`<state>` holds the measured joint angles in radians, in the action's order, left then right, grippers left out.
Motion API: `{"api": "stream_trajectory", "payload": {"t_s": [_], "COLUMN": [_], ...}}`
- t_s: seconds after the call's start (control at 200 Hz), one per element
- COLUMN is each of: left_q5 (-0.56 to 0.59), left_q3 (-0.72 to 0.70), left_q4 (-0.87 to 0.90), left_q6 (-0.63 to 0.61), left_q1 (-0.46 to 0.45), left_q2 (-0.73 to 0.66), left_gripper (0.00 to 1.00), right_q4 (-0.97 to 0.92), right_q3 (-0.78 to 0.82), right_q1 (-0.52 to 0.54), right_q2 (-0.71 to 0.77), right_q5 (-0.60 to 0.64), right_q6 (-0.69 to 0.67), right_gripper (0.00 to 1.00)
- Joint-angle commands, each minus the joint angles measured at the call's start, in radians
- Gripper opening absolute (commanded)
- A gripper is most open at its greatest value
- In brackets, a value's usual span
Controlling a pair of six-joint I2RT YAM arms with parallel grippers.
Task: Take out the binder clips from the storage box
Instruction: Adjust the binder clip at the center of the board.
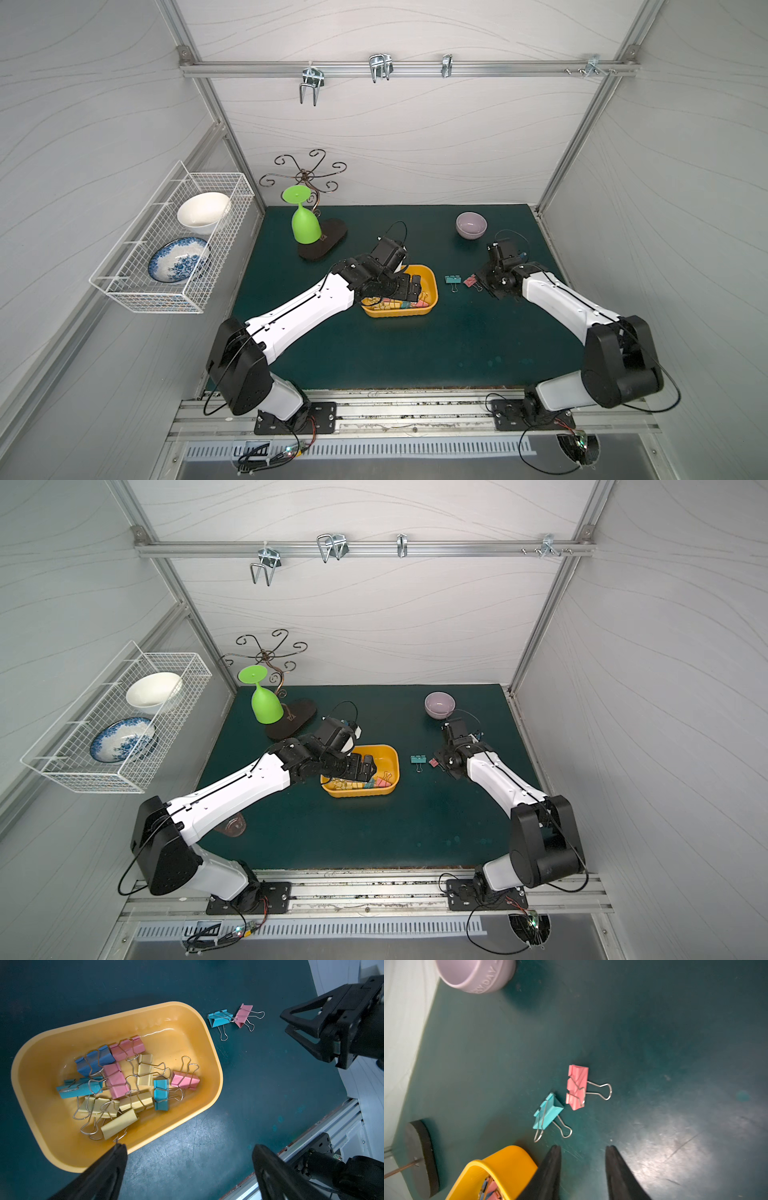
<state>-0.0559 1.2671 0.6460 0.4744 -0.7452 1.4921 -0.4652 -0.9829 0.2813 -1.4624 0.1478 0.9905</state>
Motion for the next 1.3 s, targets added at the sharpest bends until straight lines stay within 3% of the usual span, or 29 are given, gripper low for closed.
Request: {"api": "stream_trajectory", "payload": {"t_s": [0.0, 0.375, 0.48, 0.565, 0.695, 0.785, 1.096, 1.291], "left_q5": [0.014, 0.025, 0.027, 0.032, 0.034, 0.03, 0.059, 0.051], "left_q3": [0.002, 0.006, 0.006, 0.009, 0.003, 0.003, -0.03, -0.051], "left_q4": [-0.002, 0.004, 0.007, 0.011, 0.007, 0.007, 0.004, 0.004], "left_q6": [-0.006, -0.008, -0.011, -0.011, -0.005, -0.002, -0.002, -0.005], "left_q1": [-0.003, -0.003, -0.001, -0.002, -0.002, -0.002, 0.003, 0.03], "left_q2": [-0.019, -0.005, -0.002, 0.0, 0.0, 0.003, -0.035, -0.062], "left_gripper": [0.99, 0.99, 0.98, 0.99, 0.98, 0.98, 0.98, 0.98], "right_q4": [-0.069, 0.045, 0.076, 0.078, 0.082, 0.104, 0.032, 0.011], "right_q3": [-0.063, -0.1, -0.108, -0.117, -0.094, -0.09, -0.17, -0.165], "right_q1": [-0.064, -0.119, -0.123, -0.123, -0.12, -0.102, 0.059, 0.106], "right_q2": [-0.056, -0.232, -0.273, -0.282, -0.259, -0.234, -0.244, -0.291], "right_q5": [-0.123, -0.313, -0.338, -0.334, -0.27, -0.208, 0.095, 0.174], "right_q6": [-0.14, -0.101, -0.088, -0.063, 0.084, 0.199, 0.564, 0.698], "right_gripper": [0.42, 0.44, 0.28, 0.23, 0.05, 0.0, 0.0, 0.0]}}
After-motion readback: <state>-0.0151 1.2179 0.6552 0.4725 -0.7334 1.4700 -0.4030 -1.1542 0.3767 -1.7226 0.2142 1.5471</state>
